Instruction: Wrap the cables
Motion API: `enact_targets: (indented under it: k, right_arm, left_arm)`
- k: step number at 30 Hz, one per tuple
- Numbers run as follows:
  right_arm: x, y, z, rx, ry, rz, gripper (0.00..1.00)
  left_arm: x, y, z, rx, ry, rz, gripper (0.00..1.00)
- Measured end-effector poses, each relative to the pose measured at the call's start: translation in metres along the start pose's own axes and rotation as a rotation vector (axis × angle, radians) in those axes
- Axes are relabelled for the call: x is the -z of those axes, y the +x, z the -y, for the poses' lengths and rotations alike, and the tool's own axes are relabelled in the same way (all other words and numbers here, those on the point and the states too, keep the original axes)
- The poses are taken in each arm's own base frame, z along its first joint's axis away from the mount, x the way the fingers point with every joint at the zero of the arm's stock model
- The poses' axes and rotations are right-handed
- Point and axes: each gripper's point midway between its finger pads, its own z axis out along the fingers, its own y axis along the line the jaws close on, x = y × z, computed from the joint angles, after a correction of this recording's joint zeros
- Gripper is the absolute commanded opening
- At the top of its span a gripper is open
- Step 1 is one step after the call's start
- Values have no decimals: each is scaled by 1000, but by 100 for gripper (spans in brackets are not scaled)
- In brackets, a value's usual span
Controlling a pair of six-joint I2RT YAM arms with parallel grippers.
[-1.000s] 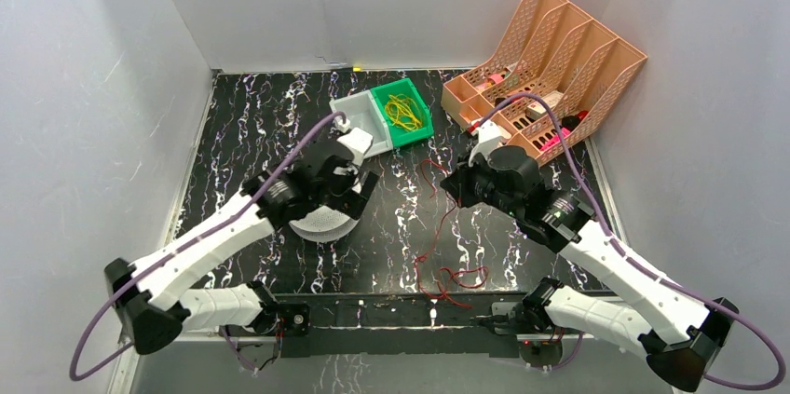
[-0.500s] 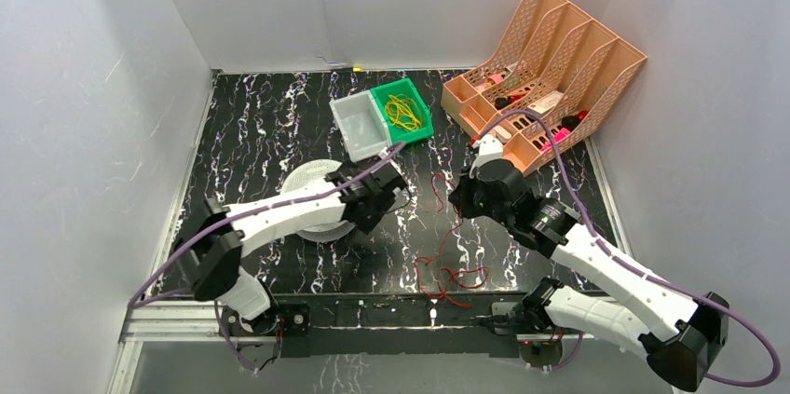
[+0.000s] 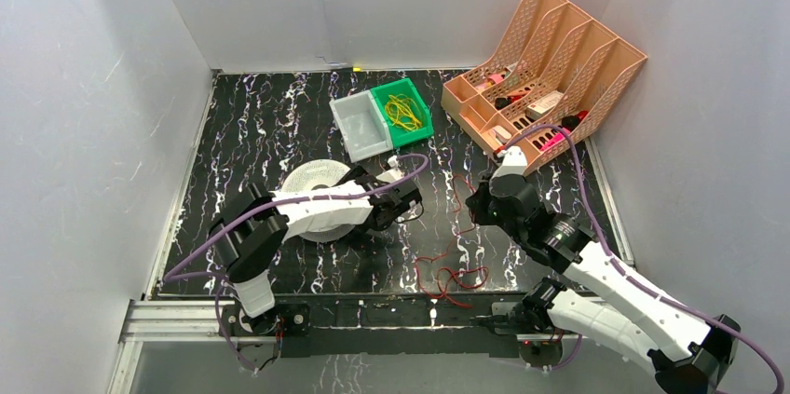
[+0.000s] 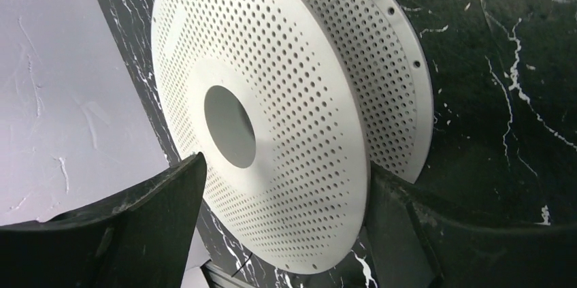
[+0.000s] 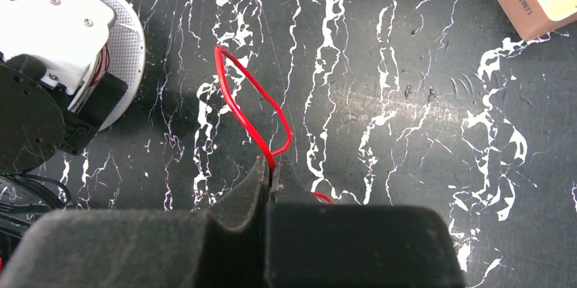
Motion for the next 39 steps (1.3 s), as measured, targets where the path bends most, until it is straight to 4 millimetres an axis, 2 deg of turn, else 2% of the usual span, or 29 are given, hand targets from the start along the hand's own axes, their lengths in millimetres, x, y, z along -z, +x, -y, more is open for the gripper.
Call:
enact_targets:
  k: [2, 4, 10, 12, 15, 18, 20, 24, 27, 31, 39]
  right_arm:
    - [1, 2, 1, -5, -1, 1, 0]
    - [2, 3, 2, -10, -3, 0, 0]
    - [4, 7, 4, -21, -5, -4, 0]
    - [5, 6, 4, -24, -7, -1, 0]
    - [7, 6, 4, -26, -10, 1, 0]
    - [7, 6, 4, -27, -13, 2, 0]
    - [8, 6, 3, -27, -18, 1, 0]
    - [8, 7, -1, -28, -38, -10, 0]
    - [10, 5, -5, -29, -55, -13, 0]
    - [14, -7, -16, -33, -86, -2, 0]
    - [32, -39, -42, -39, -187, 44, 0]
  left_arm:
    - [-1, -4, -2, 13, -18, 15, 69]
    - [-1, -6, -3, 24, -27, 25, 58]
    - [-2, -11, -5, 42, -46, 44, 21]
    - [-2, -11, -8, 40, -63, 49, 14]
    - [2, -11, -24, 29, -122, 65, 5]
    - [11, -11, -43, 38, -167, 90, 0]
    - [18, -11, -57, 67, -185, 110, 0]
    - [32, -10, -73, 130, -177, 148, 0]
    - [40, -6, -81, 168, -159, 160, 0]
    - [52, 1, -88, 228, -106, 179, 0]
    - [90, 7, -90, 406, 153, 277, 0]
